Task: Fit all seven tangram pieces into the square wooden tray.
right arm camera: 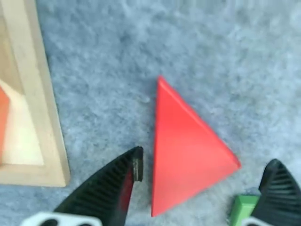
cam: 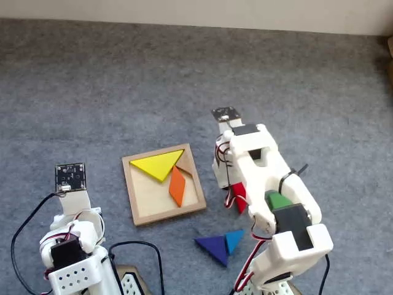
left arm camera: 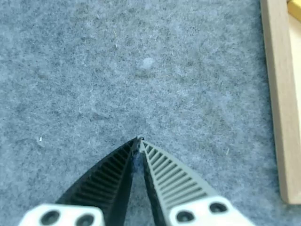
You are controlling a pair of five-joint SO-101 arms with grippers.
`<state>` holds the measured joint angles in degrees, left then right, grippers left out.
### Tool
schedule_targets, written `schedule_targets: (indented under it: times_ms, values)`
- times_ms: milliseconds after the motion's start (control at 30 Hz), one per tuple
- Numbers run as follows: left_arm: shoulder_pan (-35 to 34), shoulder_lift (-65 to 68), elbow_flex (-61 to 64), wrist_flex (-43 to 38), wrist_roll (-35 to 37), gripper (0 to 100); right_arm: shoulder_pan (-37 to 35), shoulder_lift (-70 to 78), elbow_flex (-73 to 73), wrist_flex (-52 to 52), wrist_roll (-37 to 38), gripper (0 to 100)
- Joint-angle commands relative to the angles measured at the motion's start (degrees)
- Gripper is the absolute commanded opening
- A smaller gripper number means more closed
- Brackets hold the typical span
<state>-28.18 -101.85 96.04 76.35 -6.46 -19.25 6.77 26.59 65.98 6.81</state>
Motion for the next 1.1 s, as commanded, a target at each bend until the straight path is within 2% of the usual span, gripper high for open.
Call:
schedule_targets:
  times_ms: [0,167,367,567,767,1067]
  values:
    - [-0.57,-2.33,1.19,0.18,-0.35,1,-0.75,1.63,-0.40,-0.57,0.62,37.8]
    - [-0.57,-2.33,1.19,0.18,-0.35,1,-0.75,5.76,-0.40,-0.22,3.87,37.8]
    - [-0.57,-2.33,1.19,0.18,-0.35,1,-0.48,5.85,-0.40,-0.13,3.69,37.2]
    - [-0.57,-2.33,1.19,0.18,-0.35,1,-0.40,5.76,-0.40,-0.13,3.69,23.7]
    - [-0.57,-2.33,1.19,0.18,-0.35,1,-0.31,5.58,-0.40,0.04,3.69,22.1]
    - [-0.57,-2.33,1.19,0.18,-0.35,1,-0.48,-10.95,-0.31,6.02,3.69,22.1]
